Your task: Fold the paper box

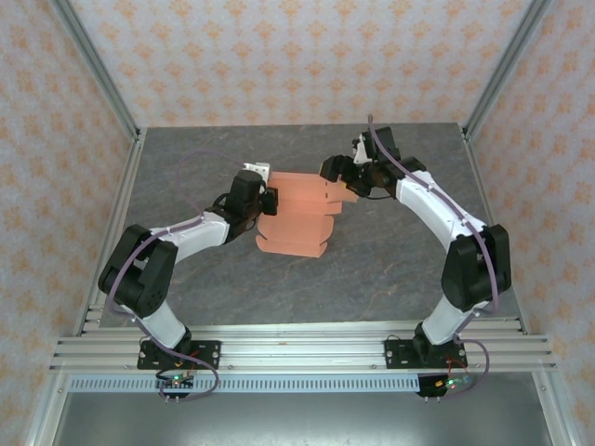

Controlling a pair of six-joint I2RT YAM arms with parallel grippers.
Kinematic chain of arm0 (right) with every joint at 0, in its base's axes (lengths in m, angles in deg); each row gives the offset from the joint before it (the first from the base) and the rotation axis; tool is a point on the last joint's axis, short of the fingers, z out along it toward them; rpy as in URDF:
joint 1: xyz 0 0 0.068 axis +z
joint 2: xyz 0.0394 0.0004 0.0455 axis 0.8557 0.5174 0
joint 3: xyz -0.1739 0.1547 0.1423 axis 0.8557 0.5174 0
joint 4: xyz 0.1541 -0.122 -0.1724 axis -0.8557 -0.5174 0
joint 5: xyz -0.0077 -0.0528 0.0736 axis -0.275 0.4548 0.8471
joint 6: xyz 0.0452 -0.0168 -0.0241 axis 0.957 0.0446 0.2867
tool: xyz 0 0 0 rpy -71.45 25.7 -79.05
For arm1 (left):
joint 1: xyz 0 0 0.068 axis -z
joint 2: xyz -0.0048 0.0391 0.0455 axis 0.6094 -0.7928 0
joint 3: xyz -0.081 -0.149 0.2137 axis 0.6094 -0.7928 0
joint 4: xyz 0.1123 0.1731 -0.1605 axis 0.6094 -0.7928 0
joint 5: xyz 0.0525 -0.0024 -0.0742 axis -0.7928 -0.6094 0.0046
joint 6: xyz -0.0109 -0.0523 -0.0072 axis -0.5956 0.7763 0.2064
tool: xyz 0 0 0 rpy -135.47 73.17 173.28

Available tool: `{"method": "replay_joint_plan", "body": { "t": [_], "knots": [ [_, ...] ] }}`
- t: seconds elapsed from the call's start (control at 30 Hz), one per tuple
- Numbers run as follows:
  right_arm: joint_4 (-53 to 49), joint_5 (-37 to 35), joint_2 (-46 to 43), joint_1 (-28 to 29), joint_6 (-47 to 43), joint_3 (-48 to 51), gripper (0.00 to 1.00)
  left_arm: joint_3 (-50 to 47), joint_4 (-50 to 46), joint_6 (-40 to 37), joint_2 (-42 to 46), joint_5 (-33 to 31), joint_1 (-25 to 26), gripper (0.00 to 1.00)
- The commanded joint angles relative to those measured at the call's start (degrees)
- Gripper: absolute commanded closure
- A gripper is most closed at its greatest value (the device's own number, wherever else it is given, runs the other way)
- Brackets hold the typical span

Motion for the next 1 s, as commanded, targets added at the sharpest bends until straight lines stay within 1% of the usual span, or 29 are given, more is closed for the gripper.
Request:
{"method": "replay_joint_plan", "body": {
  "t": [0.0,0.1,0.23,0.33,0.5,0.67,0.8,0.97],
  "knots": [
    [-2.3,-1.7,0.3,1.4,-3.5,-3.6,0.27,0.4,-0.6,-1.3,1.8,-0.2,0.7,1.00],
    [-7.4,-7.3,0.9,2.5,-7.4,-6.0,0.29,0.7,-0.9,-1.6,1.7,-0.2,0.8,1.00],
    [-11.1,-13.2,0.6,2.8,-10.3,-7.7,0.23,0.8,-1.3,-1.8,1.7,-0.2,1.0,1.00],
    [-12.9,-14.8,-0.2,2.8,-12.0,-8.4,0.21,1.0,-1.5,-1.9,1.7,-0.3,0.9,1.00],
    [-15.0,-15.9,-1.3,3.6,-14.5,-9.4,0.21,1.3,-1.7,-2.0,1.7,-0.4,1.1,1.00],
    [-16.1,-16.3,-0.9,5.7,-16.0,-11.8,0.26,1.4,-1.9,-2.0,1.6,-0.3,1.1,1.00],
    [-17.2,-15.9,1.2,7.0,-16.3,-14.2,0.32,1.4,-2.0,-2.1,1.8,-0.3,1.1,1.00],
    [-17.5,-15.6,2.4,8.8,-15.6,-14.4,0.39,1.4,-2.2,-2.1,1.9,-0.5,1.2,1.00]
  ]
}}
